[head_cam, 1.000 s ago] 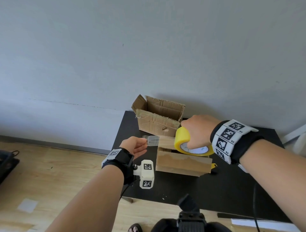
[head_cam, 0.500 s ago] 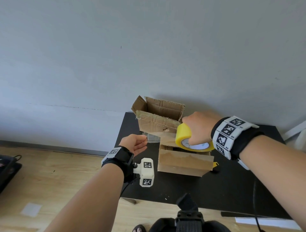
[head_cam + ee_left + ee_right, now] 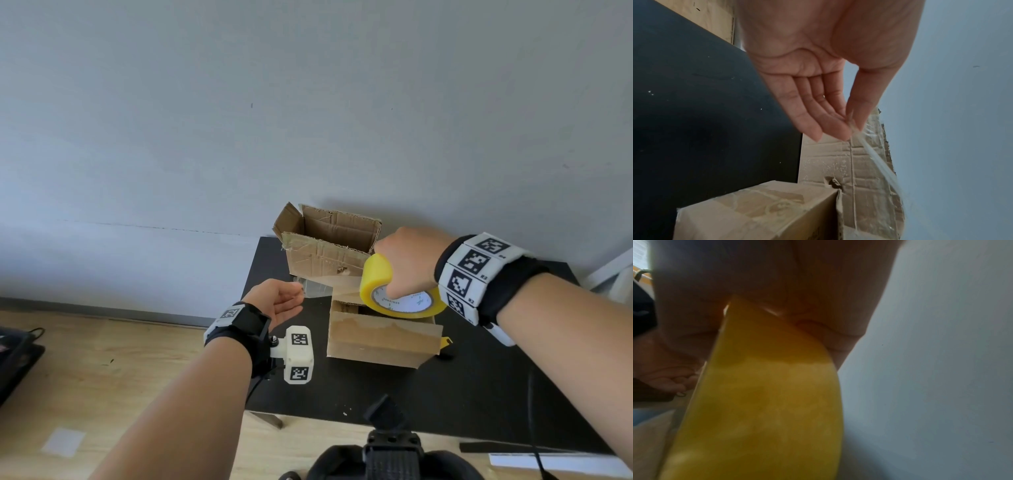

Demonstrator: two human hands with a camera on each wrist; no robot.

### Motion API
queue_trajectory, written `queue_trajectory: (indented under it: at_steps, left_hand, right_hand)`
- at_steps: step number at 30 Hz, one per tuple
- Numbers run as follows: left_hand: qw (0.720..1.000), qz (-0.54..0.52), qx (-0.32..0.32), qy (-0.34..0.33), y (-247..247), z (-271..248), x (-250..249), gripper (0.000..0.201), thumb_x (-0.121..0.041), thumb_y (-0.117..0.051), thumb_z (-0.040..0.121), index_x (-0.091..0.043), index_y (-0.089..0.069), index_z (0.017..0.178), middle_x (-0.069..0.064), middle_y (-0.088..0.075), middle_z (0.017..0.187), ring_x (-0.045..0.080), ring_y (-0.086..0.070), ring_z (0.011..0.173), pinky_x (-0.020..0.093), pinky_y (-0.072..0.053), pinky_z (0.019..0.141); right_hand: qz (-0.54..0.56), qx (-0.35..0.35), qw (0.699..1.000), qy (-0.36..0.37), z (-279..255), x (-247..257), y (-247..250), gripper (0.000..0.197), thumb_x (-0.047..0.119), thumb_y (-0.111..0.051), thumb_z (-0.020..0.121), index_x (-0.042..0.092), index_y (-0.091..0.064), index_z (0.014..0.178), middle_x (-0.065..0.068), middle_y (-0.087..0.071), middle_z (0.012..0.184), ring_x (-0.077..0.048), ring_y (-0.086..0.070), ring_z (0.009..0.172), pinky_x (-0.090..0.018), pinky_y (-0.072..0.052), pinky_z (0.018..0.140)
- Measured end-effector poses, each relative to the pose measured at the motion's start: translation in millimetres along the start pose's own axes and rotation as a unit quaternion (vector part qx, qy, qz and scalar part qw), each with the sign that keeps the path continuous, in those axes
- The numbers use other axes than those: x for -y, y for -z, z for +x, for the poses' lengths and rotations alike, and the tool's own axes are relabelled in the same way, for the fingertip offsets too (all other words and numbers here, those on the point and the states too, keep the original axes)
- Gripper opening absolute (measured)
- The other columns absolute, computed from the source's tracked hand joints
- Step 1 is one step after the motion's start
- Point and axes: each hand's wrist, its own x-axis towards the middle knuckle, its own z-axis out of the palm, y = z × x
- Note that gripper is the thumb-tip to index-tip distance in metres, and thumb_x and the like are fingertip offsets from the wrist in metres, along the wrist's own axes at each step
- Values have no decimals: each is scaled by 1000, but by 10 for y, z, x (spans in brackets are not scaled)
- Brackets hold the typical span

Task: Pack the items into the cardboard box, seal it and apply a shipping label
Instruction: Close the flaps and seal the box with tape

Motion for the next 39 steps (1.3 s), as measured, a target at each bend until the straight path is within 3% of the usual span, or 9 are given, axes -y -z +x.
queue_trajectory:
  at_steps: [3,7,13,18,23,29,34,36,39]
  left_hand:
    - [1000,3,-2,-1,17,7,-23,13,-1,-66,84,-3,-67,97,9,-69,81,17,-67,75,31,-56,72]
    - [1000,15,2,9,60,12,35,13,-2,-67,84,-3,-67,97,9,-69,82,18,-67,76,31,-56,71]
    - [1000,15,0,23,59,48,247,7,-2,-65,86,-3,-66,93,11,-71,84,17,-67,75,30,-57,71]
    - [999,12,-15,30,-12,146,369,6,-3,-65,87,-4,-66,93,7,-73,70,12,-68,68,25,-57,58]
    - [999,13,-31,42,-117,272,476,8,-2,-66,87,-2,-66,95,12,-72,83,15,-68,73,28,-57,69]
    - [998,27,-26,49,-202,377,597,7,-4,-68,86,-7,-69,93,11,-73,90,15,-69,76,27,-56,65]
    - [993,103,-17,58,-271,440,672,37,-18,-79,79,-9,-60,109,11,-68,109,17,-66,89,30,-58,66]
    - [982,175,-50,41,-270,473,676,48,-27,-83,73,-17,-51,108,8,-61,110,16,-63,86,32,-59,69]
    - [980,186,-62,-44,-357,477,575,23,-20,-75,82,-13,-62,99,4,-64,88,12,-61,73,25,-56,59]
  right_hand:
    - [3,0,1000,1,0,22,1,37,47,-67,74,18,-56,95,5,-50,74,-11,-45,61,-25,-37,51]
    - [5,31,1000,1,-4,43,-164,37,47,-66,74,19,-55,97,4,-53,81,-16,-53,71,-28,-43,57]
    - [-12,46,999,0,10,67,-286,37,45,-64,76,20,-53,102,6,-46,77,-19,-50,74,-30,-41,62]
    - [-25,43,999,4,49,120,-281,42,50,-64,76,21,-54,105,4,-50,84,-19,-51,75,-30,-41,62]
    - [-35,47,998,8,129,154,-289,47,55,-64,76,22,-56,107,2,-58,92,-20,-53,78,-31,-43,64]
    - [-46,56,997,10,182,188,-281,48,55,-63,77,21,-56,110,1,-61,99,-20,-52,79,-32,-44,66]
    - [-43,53,998,16,222,199,-280,46,55,-63,76,20,-60,107,1,-63,97,-20,-55,80,-31,-45,65]
    - [-45,53,997,15,221,192,-284,47,55,-63,76,20,-59,107,1,-62,96,-20,-55,79,-31,-44,64]
    - [-43,52,998,15,228,195,-278,45,55,-63,76,20,-60,105,1,-62,93,-21,-58,79,-31,-44,62]
